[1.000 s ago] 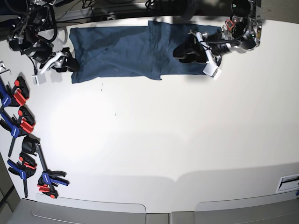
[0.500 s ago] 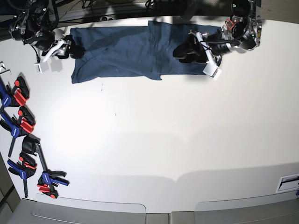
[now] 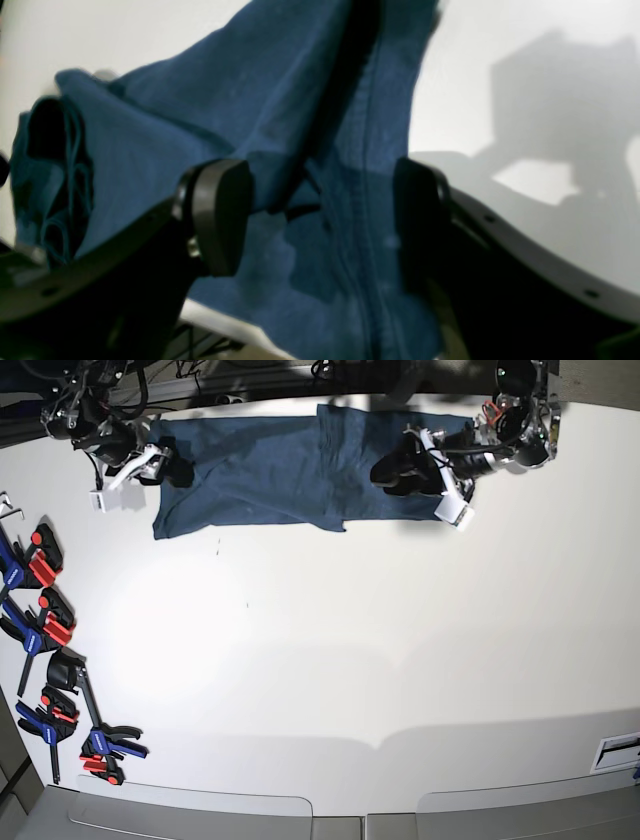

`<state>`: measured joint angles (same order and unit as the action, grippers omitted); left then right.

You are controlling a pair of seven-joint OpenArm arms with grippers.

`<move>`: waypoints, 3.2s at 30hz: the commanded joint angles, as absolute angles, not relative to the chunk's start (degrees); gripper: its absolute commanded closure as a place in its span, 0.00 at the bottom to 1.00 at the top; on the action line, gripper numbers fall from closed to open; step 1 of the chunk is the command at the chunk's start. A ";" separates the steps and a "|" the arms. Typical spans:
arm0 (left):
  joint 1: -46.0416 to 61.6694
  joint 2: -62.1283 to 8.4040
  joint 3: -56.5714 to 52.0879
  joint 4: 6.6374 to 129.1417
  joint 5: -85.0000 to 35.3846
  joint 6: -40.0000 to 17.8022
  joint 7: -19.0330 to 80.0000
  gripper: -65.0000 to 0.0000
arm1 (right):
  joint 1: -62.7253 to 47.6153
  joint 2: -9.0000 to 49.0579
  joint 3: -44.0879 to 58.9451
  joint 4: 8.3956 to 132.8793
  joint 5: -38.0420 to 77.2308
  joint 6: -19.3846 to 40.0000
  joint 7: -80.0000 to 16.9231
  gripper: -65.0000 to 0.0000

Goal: Fold the T-shirt properly

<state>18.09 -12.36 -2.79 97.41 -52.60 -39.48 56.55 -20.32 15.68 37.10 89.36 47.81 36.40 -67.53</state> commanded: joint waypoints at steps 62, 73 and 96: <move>17.91 -12.58 -2.96 98.50 -54.00 -40.00 55.20 0.71 | -14.76 16.67 34.74 85.95 42.22 32.08 -68.47 0.35; 17.89 -12.58 -2.96 98.50 -54.00 -40.00 55.20 0.71 | -14.76 16.69 34.74 85.97 48.47 32.88 -72.69 0.38; 21.02 -17.65 -17.58 98.50 -54.00 -40.00 55.70 1.00 | -13.02 17.12 34.85 87.94 69.52 38.68 -80.00 1.00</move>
<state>21.10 -17.10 -17.30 97.41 -52.64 -39.48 56.80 -13.47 16.19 34.59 86.74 67.88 38.35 -80.97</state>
